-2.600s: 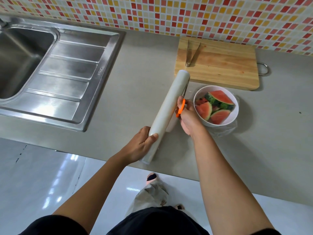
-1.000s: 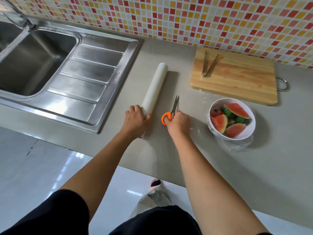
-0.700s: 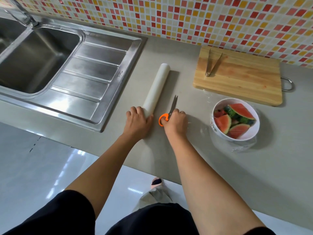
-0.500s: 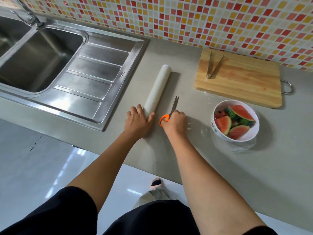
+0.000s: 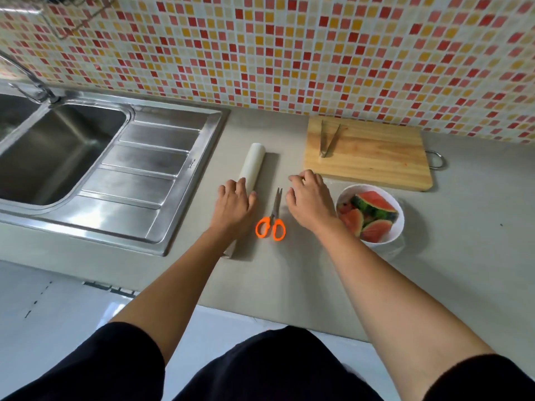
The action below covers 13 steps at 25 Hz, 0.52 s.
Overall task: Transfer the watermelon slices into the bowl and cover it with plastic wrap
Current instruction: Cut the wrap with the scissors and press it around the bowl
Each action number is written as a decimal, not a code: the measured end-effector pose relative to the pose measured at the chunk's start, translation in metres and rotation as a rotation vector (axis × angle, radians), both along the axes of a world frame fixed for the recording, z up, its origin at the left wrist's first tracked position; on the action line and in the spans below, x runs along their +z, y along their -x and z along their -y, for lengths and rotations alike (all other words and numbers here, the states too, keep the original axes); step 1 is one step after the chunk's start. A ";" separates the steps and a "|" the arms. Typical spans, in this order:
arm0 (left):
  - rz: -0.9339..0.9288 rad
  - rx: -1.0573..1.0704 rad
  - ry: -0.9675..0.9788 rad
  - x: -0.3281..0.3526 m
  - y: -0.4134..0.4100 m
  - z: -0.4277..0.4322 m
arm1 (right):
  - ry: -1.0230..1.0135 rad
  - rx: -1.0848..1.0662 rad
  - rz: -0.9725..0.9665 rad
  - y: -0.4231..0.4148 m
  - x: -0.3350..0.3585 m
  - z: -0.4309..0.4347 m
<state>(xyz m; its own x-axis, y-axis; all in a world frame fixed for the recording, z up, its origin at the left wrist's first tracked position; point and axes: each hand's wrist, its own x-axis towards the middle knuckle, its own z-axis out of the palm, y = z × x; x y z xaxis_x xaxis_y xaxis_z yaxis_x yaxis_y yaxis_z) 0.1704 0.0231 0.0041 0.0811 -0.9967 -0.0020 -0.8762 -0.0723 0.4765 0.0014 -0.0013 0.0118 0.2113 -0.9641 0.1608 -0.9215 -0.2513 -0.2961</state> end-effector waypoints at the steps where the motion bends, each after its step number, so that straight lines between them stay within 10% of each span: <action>1: -0.092 -0.038 -0.003 0.006 0.012 0.006 | -0.006 -0.020 0.018 0.015 0.002 0.003; 7: -0.468 0.007 -0.159 0.015 0.080 0.028 | -0.124 -0.315 0.151 0.127 0.005 0.016; 13: -0.321 -0.003 -0.286 -0.006 0.124 0.047 | -0.444 -0.491 0.136 0.213 -0.013 0.021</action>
<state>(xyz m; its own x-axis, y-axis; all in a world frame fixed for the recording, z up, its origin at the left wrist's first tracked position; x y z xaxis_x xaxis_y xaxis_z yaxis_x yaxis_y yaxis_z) 0.0466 -0.0236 -0.0024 0.0287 -0.9524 -0.3035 -0.6867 -0.2394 0.6863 -0.2112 -0.0220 -0.0012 -0.2624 -0.9240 -0.2782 -0.8448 0.3593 -0.3964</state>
